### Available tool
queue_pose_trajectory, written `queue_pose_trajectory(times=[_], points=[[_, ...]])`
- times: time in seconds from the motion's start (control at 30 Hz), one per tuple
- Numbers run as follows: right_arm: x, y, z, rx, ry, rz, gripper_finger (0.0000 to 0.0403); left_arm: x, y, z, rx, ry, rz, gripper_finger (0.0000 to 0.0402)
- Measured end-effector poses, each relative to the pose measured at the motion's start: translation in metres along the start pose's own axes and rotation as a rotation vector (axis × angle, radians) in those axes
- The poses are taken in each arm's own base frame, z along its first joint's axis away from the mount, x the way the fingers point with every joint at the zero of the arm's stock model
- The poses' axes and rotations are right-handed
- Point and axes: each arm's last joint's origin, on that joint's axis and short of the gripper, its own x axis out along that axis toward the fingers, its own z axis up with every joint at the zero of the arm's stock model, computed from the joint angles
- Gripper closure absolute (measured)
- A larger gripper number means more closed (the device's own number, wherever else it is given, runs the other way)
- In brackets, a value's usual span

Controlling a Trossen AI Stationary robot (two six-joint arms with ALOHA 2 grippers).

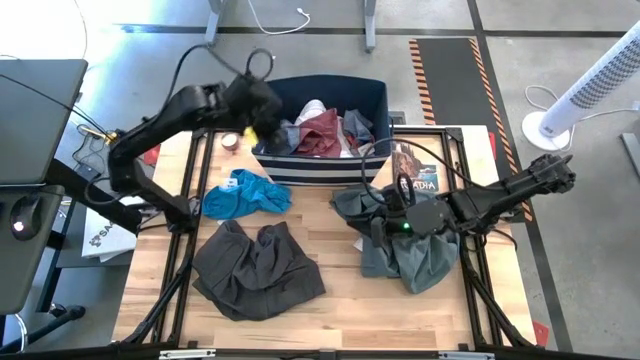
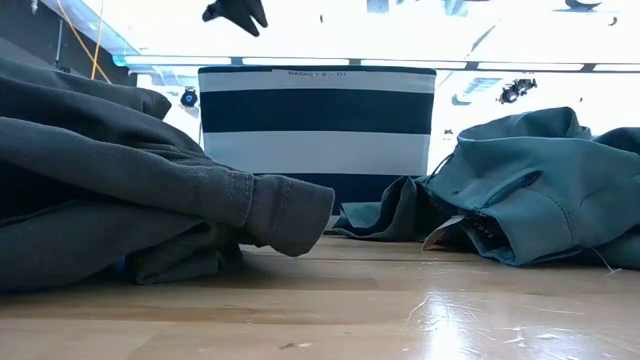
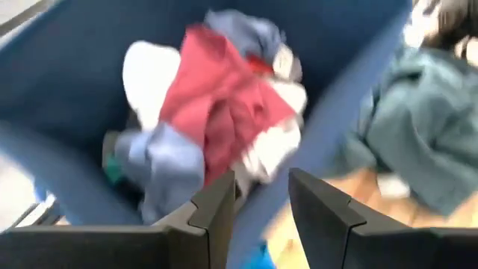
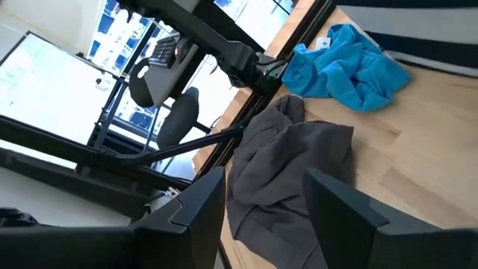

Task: Sort clothes
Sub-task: Put the blue short into the blue laundry bin

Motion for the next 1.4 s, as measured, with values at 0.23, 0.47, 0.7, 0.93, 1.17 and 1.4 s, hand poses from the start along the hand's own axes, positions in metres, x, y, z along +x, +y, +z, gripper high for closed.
queue_pose_trajectory(times=[0.23,0.47,0.7,0.93,1.17,1.4], points=[[0.002,-0.002,0.004,-0.037,-0.008,-0.008,0.0225,-0.059,-0.036,-0.038,0.014,-0.072,0.043,0.0279],[0.005,-0.005,0.009,-0.056,-0.019,-0.019,0.0225,-0.091,-0.052,-0.070,-0.015,-0.090,0.044,0.0279],[0.011,-0.013,0.023,-0.071,0.019,-0.009,0.0225,-0.092,-0.068,-0.101,0.080,-0.014,0.078,0.0279],[0.016,-0.019,0.034,-0.051,0.041,0.000,0.0225,-0.072,-0.070,-0.155,0.129,0.073,0.108,0.0288],[0.017,-0.020,0.036,-0.070,0.051,0.012,0.0225,-0.026,-0.067,-0.205,0.146,0.085,0.097,0.0302],[0.017,-0.019,0.035,-0.064,0.070,0.024,0.0225,0.032,-0.077,-0.235,0.448,0.158,0.015,0.0305]])
